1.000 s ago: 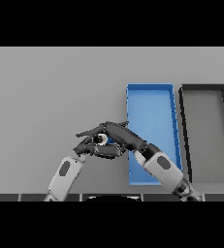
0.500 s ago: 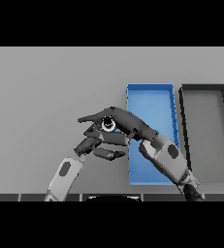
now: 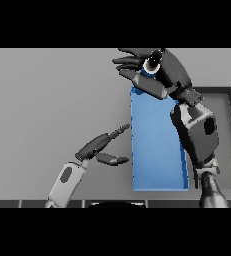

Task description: Pick up the blue pipe and place it into the blue bin.

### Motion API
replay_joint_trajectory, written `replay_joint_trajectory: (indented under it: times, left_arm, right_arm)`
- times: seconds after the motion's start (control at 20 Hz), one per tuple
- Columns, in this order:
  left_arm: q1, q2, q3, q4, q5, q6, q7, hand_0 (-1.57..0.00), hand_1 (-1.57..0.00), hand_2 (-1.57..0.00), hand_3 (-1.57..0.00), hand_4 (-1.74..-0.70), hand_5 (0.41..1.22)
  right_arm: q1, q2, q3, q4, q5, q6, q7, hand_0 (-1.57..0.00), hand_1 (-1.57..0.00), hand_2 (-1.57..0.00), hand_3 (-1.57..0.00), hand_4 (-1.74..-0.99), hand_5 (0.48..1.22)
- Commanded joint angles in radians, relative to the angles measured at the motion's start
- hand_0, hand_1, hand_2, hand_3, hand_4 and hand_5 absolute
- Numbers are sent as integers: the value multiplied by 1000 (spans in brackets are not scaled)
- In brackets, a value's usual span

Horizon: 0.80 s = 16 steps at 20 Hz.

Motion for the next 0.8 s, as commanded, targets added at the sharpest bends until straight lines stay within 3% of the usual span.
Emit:
replay_joint_trajectory:
  times: [0.0, 0.15, 0.3, 0.5, 0.75]
  left_arm:
    - [-5, 3, 8, -12, 10, -1, 4, 0, 0, 0, 0, -890, 415]
    - [11, 17, -1, -12, -5, -3, -26, 1, 1, 1, 1, -877, 412]
    - [0, 17, 4, -11, -8, 4, -18, 1, 1, 1, 1, -869, 418]
    - [16, 16, -2, -10, -4, 0, -32, 1, 1, 1, 1, -870, 421]
    - [27, 13, 0, -24, 8, 2, -11, 1, 1, 1, 1, -880, 427]
  right_arm:
    - [21, -22, -24, 10, 8, 2, -3, -1571, -1571, -1571, -1571, -1741, 1221]
    - [104, -80, -74, 47, 47, 42, -16, -1571, -1571, -1571, -1571, -1741, 1221]
    - [232, -83, -98, 11, 50, 30, 18, -1571, -1571, -1571, -1571, -1741, 1221]
    - [400, -105, -94, -34, 62, 16, 18, -1571, -1571, -1571, -1571, -1741, 1221]
    - [632, -174, -7, -109, 34, -121, 18, -1571, -1571, -1571, -1571, -1741, 1221]
